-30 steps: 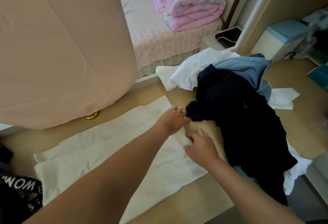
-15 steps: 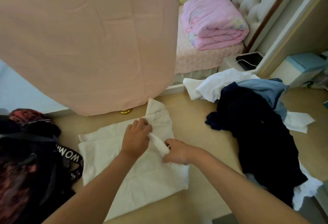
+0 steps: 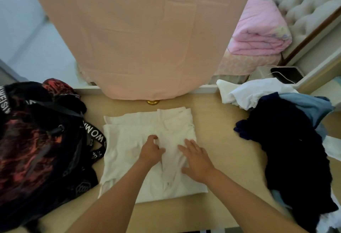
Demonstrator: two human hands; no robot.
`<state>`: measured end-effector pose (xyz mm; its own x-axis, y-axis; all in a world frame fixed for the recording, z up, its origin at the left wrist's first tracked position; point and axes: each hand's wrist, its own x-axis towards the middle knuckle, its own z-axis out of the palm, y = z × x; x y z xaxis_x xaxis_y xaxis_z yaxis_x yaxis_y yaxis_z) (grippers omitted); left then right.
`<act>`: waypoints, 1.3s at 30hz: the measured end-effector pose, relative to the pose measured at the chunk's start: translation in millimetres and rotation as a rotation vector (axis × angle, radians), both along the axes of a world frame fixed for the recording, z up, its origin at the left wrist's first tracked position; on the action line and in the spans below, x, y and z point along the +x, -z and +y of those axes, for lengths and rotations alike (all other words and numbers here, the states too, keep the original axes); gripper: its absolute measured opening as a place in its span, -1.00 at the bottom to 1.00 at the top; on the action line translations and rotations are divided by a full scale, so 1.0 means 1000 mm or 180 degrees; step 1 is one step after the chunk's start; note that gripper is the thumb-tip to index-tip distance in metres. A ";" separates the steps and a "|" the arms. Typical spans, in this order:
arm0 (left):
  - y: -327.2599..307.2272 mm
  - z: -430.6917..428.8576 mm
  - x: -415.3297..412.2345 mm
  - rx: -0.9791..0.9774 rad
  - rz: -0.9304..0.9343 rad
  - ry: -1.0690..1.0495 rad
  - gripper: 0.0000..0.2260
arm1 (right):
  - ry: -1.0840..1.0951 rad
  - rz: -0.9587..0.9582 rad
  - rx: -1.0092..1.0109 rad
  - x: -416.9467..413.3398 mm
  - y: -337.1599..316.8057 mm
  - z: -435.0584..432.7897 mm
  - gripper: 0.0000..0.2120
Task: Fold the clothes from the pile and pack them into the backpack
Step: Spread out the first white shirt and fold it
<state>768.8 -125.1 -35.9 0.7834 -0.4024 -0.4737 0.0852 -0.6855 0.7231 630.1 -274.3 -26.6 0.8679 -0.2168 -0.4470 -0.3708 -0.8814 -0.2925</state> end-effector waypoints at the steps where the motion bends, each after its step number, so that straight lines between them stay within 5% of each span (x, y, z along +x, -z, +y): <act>1: 0.002 0.002 -0.001 0.0056 -0.0170 -0.0070 -0.60 | -0.0096 0.0103 0.0031 -0.001 0.005 0.003 -0.08; 6: 0.011 0.016 0.000 0.0817 -0.1088 -0.0102 -0.66 | -0.0360 -0.0075 0.0223 -0.001 0.022 0.001 -0.06; 12: 0.003 -0.032 0.033 0.0279 -0.2753 0.1309 -0.49 | 0.0592 -0.1592 0.0329 0.007 0.025 -0.016 -0.65; 16: -0.006 -0.098 0.055 0.0317 -0.2529 0.2043 -0.63 | 0.1783 -0.0879 0.0541 0.022 0.018 -0.033 -0.70; 20: 0.004 -0.138 0.063 0.0944 -0.1960 0.2259 -0.71 | 0.1929 -0.0467 0.1064 0.022 0.027 -0.047 -0.79; 24: 0.015 -0.149 0.065 0.1016 -0.1940 0.1940 -0.76 | 0.2129 -0.0385 0.1105 0.022 0.032 -0.055 -0.78; 30: 0.011 -0.158 0.076 0.0123 -0.1532 0.0988 -0.88 | 0.2161 -0.0302 0.1215 0.025 0.034 -0.061 -0.71; 35: 0.014 -0.156 0.081 0.0307 -0.1376 0.0658 -0.92 | 0.1948 -0.0115 0.1265 0.031 0.029 -0.069 -0.77; 37: 0.014 -0.151 0.079 0.0365 -0.1554 0.0610 -0.93 | 0.1864 0.0015 0.1270 0.033 0.028 -0.070 -0.80; 39: 0.014 -0.141 0.071 0.0385 -0.2338 0.0762 -0.89 | 0.1770 0.0029 0.1182 0.037 0.022 -0.067 -0.79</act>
<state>840.2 -266.6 -50.1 0.8115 -0.5787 0.0812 -0.5465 -0.7023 0.4561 667.0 -341.8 -49.1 0.6672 -0.4610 -0.5850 -0.7447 -0.3996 -0.5345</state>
